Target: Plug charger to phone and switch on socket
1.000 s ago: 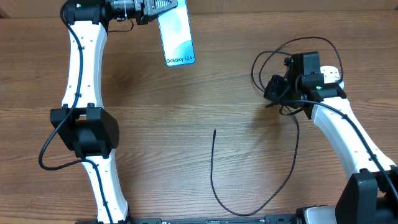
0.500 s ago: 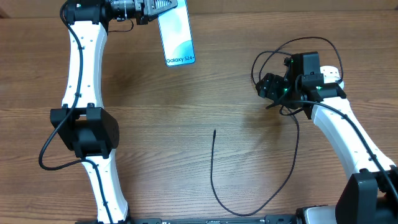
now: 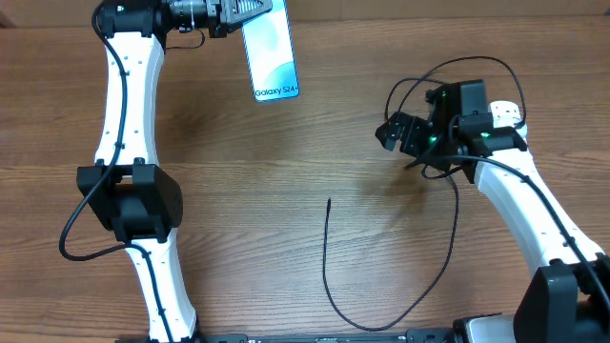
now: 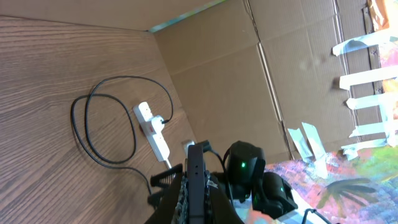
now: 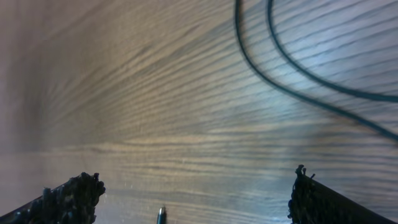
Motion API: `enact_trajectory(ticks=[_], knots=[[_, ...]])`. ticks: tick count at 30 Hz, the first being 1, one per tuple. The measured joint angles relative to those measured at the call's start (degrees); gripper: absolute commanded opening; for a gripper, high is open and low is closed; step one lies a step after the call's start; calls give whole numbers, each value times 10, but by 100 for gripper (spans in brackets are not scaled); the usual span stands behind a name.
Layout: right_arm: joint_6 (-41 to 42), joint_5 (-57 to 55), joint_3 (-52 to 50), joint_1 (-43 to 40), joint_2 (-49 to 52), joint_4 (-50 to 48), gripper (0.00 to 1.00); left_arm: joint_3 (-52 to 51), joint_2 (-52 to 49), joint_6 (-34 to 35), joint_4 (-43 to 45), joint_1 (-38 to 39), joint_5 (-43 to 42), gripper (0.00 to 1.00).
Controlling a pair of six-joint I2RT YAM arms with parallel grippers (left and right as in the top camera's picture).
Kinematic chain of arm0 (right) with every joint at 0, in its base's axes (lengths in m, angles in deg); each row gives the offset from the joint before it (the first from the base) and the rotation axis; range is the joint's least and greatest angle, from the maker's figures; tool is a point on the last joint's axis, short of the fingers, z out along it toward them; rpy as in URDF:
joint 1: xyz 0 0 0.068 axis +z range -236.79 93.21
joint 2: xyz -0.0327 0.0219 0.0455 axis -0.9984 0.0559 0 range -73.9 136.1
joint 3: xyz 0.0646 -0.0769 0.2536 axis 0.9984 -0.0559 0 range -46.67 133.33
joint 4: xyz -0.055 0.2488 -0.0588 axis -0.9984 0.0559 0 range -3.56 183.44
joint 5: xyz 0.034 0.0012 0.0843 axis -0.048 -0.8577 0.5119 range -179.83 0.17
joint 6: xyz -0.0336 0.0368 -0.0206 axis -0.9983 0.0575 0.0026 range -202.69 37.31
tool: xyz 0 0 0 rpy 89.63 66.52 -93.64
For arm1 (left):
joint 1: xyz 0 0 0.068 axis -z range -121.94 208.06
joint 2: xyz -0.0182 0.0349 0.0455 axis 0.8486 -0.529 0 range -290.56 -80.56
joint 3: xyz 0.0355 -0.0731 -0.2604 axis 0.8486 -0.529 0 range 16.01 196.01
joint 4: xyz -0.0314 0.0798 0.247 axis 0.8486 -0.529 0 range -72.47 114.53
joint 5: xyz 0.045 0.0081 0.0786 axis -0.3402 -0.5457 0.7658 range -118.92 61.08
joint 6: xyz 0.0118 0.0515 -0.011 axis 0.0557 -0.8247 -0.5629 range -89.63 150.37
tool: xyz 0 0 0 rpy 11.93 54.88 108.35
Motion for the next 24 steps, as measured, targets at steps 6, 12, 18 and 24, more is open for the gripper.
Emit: enact_trajectory(ticks=[6, 12, 18, 24], knots=[[6, -76, 0, 105, 0, 30, 100, 0, 0, -4, 4, 0, -6, 4], [59, -161, 0, 226, 0, 65, 97, 0, 0, -5, 4, 0, -14, 4], [105, -197, 0, 275, 1, 70, 95, 0, 0, -32, 4, 0, -36, 4], [130, -210, 0, 292, 22, 70, 92, 0, 0, -41, 4, 0, -45, 4]])
